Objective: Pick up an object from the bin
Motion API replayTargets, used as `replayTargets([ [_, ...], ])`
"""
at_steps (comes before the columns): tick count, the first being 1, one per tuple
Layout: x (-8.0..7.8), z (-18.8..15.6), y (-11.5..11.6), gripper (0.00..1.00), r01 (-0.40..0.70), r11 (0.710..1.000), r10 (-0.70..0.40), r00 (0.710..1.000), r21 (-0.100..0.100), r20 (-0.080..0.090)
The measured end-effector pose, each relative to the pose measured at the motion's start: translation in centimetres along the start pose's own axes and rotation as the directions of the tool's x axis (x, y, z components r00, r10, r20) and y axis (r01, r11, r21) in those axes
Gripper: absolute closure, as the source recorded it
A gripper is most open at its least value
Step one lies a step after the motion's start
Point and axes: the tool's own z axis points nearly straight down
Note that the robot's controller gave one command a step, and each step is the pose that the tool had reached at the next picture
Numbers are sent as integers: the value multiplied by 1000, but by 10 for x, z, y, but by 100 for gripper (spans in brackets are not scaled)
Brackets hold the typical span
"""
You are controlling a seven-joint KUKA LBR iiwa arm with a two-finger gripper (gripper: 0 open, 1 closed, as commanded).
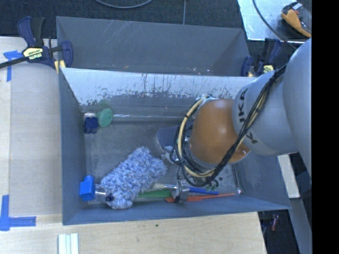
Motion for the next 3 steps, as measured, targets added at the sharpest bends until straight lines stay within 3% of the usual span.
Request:
replayTargets([
  [1, 10, 0, -88, 100, -69, 998, 69, 998, 4, -13],
  [3, 10, -16, -87, 100, -68, 998, 68, 998, 4, -13],
])
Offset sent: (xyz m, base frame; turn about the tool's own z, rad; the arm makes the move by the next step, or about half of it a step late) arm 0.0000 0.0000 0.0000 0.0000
